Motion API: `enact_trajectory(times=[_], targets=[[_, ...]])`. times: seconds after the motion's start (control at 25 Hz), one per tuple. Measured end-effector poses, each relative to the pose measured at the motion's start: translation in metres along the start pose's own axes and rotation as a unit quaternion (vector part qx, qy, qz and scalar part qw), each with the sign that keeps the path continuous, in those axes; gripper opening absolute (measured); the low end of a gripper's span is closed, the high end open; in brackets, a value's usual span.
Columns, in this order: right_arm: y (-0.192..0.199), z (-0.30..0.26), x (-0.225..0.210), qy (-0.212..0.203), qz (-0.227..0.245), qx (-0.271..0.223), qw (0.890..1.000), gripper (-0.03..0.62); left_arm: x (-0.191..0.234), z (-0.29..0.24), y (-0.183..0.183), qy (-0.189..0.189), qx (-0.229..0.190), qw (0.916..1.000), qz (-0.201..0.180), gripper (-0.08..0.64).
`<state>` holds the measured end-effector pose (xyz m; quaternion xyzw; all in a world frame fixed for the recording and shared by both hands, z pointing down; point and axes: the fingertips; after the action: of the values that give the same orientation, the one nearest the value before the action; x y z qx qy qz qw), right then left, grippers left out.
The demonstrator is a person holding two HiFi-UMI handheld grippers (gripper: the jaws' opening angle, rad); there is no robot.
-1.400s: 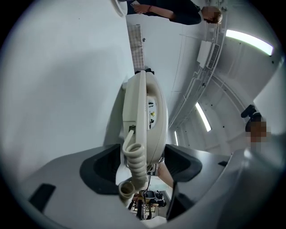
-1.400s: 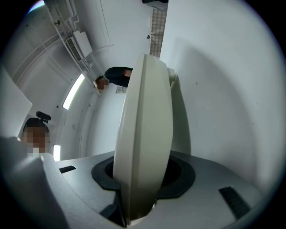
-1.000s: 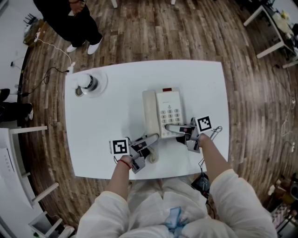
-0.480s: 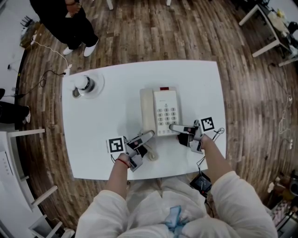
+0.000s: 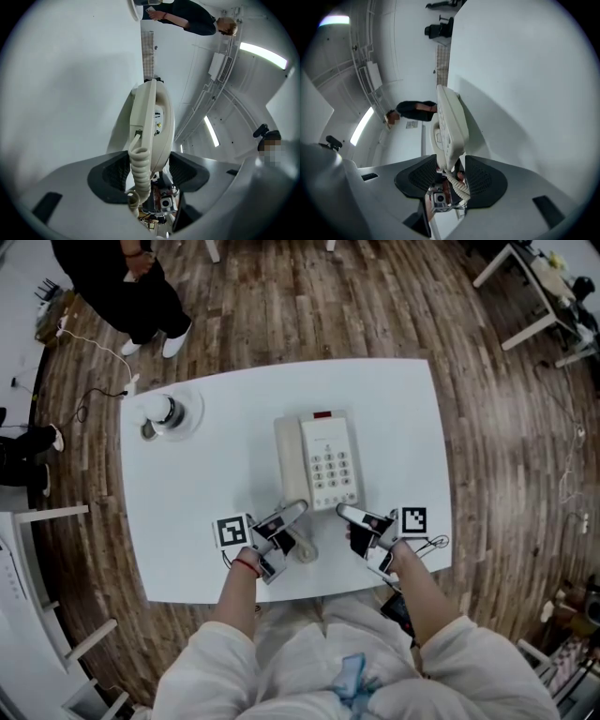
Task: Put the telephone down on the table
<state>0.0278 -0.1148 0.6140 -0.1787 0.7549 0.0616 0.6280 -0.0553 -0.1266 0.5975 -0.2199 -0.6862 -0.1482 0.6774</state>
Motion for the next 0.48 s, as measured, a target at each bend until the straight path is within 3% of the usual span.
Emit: enact_trajectory(times=[0.2,0.48], targets=[[0.006,-0.010,-0.006,0.008,-0.082,-0.100,0.992,0.166,0.001,-0.002,0.000,0.000,0.005,1.0000,-0.006,0.262],[-0.002,-0.013,-0.012,0.056,-0.092,-0.155,0.982,0.163,0.002,-0.003,0.002,-0.002,0.007,1.0000,-0.004,0.262]])
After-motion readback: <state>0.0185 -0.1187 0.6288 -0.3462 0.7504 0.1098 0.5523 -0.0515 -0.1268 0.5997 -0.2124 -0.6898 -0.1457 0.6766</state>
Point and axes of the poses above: the fingertips, and each gripper's own axes: z backward along the fingers, x to its left, y out of its underside, and after that the axes turned 2 degrees about x, right-handed
